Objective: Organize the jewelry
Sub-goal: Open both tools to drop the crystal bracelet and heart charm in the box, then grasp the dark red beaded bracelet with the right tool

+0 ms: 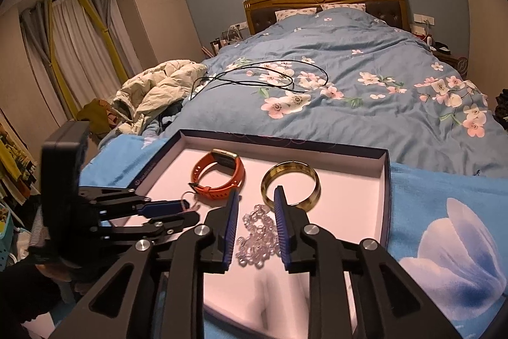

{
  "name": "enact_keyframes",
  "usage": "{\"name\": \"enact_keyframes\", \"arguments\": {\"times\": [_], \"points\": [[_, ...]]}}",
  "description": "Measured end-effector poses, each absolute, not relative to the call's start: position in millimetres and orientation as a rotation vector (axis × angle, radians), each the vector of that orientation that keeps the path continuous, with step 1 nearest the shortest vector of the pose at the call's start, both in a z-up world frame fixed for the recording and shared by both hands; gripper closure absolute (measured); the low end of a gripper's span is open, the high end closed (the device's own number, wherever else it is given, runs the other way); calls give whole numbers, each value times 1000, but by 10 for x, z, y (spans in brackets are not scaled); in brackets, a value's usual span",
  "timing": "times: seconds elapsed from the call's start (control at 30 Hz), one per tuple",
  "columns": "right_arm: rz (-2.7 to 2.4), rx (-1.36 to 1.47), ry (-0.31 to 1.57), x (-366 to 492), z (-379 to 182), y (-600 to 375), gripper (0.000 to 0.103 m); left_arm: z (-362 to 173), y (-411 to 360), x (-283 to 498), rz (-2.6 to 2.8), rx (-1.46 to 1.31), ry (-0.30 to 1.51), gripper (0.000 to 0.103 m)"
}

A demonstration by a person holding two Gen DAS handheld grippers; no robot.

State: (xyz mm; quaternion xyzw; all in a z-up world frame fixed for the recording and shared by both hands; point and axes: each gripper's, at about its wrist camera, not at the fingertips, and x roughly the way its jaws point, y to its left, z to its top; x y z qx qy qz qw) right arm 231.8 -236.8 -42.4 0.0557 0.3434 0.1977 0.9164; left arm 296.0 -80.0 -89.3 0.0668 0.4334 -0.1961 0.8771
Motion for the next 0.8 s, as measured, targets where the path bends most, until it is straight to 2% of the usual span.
{"name": "enact_keyframes", "arguments": {"times": [0.03, 0.17, 0.33, 0.53, 0.8], "points": [[413, 116, 702, 2276, -404, -2368, 82, -881, -800, 2955, -408, 135, 900, 73], [436, 116, 675, 2071, -309, -2391, 71, -769, -778, 2867, -419, 133, 859, 66], [472, 111, 657, 1789, -241, -2403, 64, -511, -728, 2621, -420, 143, 761, 56], [507, 31, 691, 1363, -318, -2318, 64, -246, -611, 2185, -458, 159, 680, 52], [531, -20, 768, 843, -518, -2254, 62, -225, -401, 1649, -470, 176, 658, 50]]}}
